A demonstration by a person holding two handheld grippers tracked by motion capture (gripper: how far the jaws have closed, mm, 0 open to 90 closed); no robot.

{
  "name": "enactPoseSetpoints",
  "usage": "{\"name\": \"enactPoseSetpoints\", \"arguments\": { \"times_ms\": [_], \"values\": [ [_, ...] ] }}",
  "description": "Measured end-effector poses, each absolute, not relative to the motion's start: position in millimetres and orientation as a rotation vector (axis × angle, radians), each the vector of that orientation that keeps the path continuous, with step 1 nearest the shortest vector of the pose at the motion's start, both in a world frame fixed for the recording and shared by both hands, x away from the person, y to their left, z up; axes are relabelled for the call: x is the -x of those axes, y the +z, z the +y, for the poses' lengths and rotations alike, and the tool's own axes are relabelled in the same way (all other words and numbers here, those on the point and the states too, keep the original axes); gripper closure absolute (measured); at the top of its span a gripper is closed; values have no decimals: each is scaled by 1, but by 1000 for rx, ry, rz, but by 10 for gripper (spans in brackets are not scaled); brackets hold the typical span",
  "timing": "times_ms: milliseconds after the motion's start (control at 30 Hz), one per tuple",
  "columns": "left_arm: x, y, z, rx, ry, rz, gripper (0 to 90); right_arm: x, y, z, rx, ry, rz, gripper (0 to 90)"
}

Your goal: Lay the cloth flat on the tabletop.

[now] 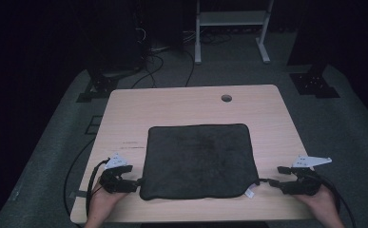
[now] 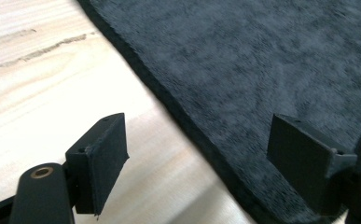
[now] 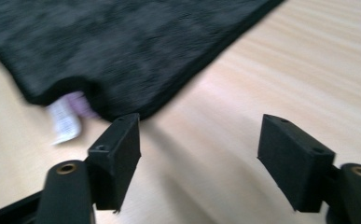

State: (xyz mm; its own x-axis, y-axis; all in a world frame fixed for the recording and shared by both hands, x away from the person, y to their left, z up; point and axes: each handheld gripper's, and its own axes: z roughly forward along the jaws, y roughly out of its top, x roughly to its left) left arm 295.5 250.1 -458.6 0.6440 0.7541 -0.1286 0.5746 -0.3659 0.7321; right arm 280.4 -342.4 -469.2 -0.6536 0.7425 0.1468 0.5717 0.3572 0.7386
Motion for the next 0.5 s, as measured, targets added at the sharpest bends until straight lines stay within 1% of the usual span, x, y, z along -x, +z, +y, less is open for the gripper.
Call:
{"name": "enactPoseSetpoints", "arguments": {
  "times_ms": [67,133,433,500],
  "values": [
    [-300,-459,250,-2081,304,1031,184,-286,-470,-345,-1213,1161,2364,252],
    [-305,-458,250,-2082,318,1034,177,-291,-471,-347,-1244,1151,2328,196],
    [-333,-463,251,-2071,387,1085,156,-303,-482,-351,-1285,1088,2255,139],
    [-340,-462,250,-2071,414,1089,156,-304,-483,-352,-1282,1081,2252,139]
  ]
}}
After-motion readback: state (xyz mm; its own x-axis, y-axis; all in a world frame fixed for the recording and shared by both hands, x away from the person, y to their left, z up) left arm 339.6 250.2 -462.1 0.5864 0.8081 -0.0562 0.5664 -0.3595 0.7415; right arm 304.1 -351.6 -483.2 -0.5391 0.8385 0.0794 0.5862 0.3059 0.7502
